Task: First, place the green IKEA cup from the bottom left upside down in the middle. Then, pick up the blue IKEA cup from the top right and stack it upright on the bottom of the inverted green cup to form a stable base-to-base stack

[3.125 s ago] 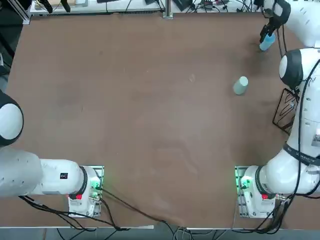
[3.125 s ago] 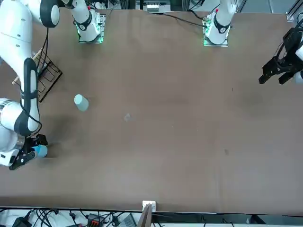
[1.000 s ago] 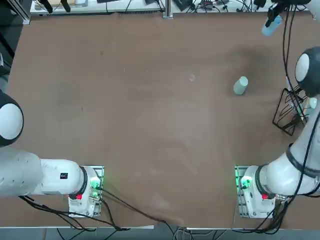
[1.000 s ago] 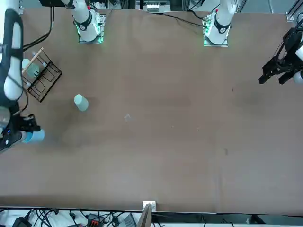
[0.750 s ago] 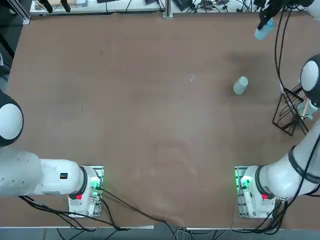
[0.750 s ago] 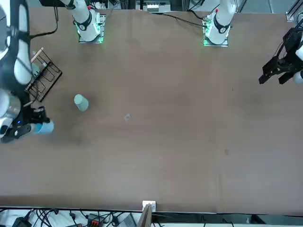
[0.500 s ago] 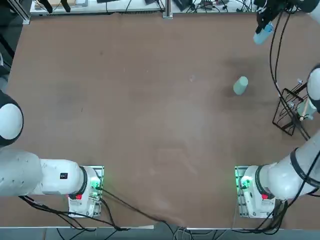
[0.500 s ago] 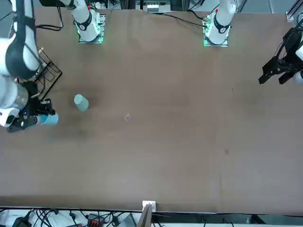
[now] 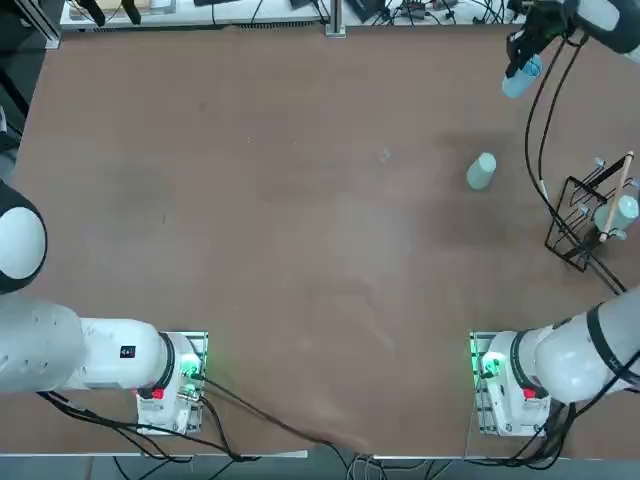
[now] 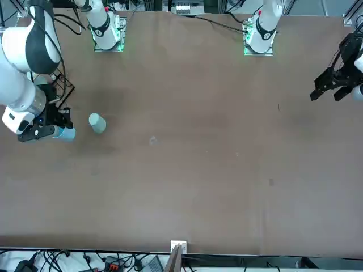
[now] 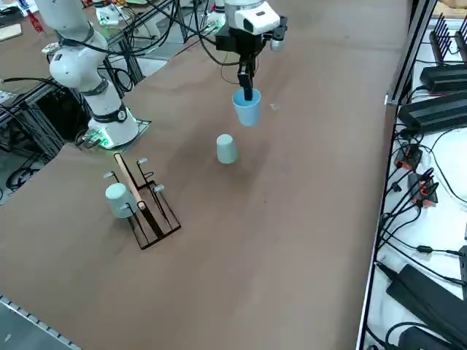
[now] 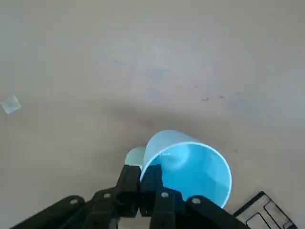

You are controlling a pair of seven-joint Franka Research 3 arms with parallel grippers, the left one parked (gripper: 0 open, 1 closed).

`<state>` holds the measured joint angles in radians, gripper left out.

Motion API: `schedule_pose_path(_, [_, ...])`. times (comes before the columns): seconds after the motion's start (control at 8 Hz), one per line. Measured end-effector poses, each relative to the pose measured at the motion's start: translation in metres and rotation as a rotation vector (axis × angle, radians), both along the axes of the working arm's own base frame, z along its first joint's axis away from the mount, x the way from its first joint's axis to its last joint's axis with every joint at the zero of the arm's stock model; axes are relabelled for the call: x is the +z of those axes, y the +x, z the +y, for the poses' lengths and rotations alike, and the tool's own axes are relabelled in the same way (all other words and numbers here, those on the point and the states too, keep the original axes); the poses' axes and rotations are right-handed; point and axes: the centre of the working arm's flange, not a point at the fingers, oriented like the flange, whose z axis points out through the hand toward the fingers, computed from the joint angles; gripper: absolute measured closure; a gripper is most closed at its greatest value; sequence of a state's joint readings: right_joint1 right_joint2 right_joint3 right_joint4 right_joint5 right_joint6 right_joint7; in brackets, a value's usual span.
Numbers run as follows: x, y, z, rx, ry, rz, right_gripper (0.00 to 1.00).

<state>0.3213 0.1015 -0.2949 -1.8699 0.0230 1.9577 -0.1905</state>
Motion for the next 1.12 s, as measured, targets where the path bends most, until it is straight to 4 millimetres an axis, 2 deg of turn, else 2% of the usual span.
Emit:
schedule_pose_path(0.25, [-0.005, -0.017, 0.008, -0.034, 0.014, -0.003, 0.97])
schedule_pose_path(0.62, [-0.024, -0.043, 0.05, -0.045, -0.032, -0.006, 0.97])
schedule_pose_path(0.75, [-0.034, -0.051, 0.056, -0.049, -0.038, -0.009, 0.97])
schedule_pose_path(1.12, [-0.071, -0.067, 0.045, -0.068, -0.038, -0.012, 0.97])
